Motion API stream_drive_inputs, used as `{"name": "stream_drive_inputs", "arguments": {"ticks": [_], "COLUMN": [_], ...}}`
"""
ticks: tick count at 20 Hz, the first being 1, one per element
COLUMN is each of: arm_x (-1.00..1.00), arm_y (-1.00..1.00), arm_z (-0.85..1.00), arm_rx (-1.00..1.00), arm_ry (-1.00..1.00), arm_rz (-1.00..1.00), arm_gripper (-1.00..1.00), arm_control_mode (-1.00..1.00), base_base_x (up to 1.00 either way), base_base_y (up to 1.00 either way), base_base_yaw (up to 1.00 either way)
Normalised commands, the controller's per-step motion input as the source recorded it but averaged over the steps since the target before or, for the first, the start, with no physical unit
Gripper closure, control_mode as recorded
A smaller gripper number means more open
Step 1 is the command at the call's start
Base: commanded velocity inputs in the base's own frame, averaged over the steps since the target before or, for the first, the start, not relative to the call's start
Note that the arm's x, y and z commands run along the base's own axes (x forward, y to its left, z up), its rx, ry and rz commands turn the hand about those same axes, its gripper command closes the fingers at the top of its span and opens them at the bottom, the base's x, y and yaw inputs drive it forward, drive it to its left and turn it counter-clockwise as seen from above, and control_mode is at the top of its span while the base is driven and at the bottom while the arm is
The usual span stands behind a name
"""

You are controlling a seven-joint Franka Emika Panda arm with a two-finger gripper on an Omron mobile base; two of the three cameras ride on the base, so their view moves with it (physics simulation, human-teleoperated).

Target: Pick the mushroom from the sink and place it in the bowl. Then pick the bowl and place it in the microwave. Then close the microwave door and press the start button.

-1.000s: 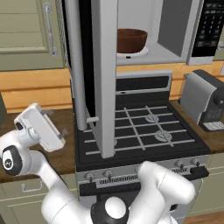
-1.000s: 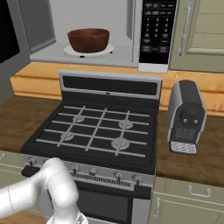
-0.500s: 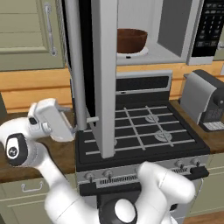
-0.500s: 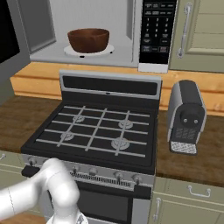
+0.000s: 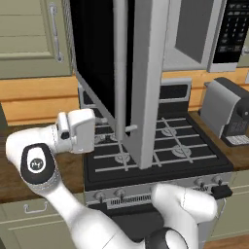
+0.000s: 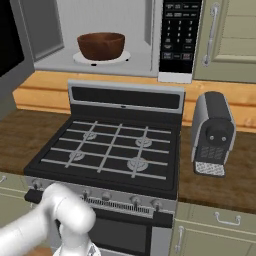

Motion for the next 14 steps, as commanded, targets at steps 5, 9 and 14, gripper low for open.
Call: {"name": "stream_drive_inputs", "arguments": {"ticks": [5, 9, 14], "arm_x": [-0.08, 0.25, 0.65], "arm_y": [-0.69, -0.61, -0.45], "arm_z": [0.00, 0.00, 0.01], "arm_rx": [0.03, 0.00, 0.00], "arm_ry": [-0.03, 0.01, 0.11], "arm_rz": [0.45, 0.46, 0.39], "arm_gripper": [-1.00, -1.00, -1.00], "arm_control_mode": [-1.00, -1.00, -1.00], "base_base_x": [0.00, 0.00, 0.00], "base_base_y": [0.00, 0.00, 0.00], "base_base_yaw": [0.00, 0.00, 0.00]}}
